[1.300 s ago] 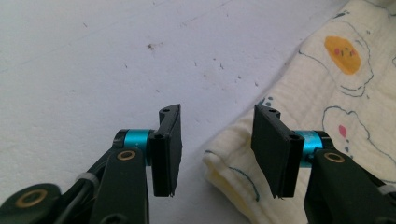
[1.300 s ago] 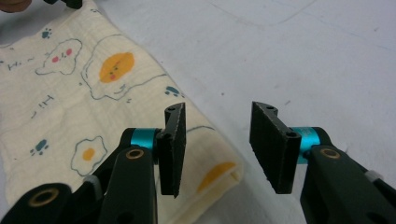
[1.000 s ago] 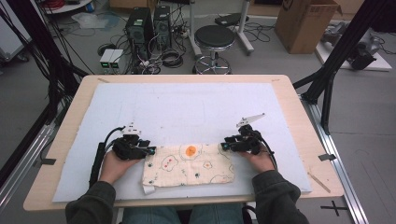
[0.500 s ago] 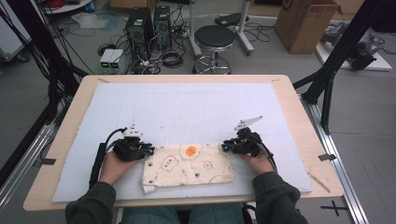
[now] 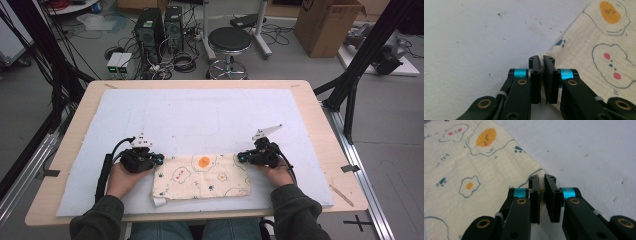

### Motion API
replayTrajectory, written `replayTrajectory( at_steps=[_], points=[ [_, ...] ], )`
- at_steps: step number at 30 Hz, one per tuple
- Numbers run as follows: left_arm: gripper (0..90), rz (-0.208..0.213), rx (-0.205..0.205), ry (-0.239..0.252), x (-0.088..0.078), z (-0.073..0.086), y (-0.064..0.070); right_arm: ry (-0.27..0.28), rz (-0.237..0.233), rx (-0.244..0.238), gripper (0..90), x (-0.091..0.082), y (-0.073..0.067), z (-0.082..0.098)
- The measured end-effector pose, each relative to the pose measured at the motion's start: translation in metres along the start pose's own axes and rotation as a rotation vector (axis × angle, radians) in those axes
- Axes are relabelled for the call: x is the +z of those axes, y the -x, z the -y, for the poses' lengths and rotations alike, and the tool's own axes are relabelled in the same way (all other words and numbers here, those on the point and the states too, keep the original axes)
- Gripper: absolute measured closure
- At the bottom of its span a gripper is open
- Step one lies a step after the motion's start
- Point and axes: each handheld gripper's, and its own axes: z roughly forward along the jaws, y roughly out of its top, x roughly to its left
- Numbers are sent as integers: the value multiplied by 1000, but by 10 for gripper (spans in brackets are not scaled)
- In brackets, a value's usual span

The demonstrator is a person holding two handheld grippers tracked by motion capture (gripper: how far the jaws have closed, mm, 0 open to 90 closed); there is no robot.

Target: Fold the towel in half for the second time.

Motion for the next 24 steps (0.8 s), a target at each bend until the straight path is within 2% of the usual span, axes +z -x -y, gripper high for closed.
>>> replayTrajectory(
  at_steps=[7, 10, 15, 20, 24],
  points=[
    [848, -23, -22, 37, -7, -2, -8, 13, -16, -9, 836, -3, -2, -9],
    [849, -34, -50, 63, -8, -5, -13, 6, -14, -20, 836, -2, -2, -14],
    [850, -44, -45, 68, -5, -11, -17, 5, -5, 0, 836, 1, 7, -20],
    [850, -42, -90, 87, -2, -14, -25, 21, -1, 35, 836, 0, 18, -27],
    [850, -56, -94, 85, 4, -24, -30, 9, 13, 36, 836, -2, 25, -38]
  ],
)
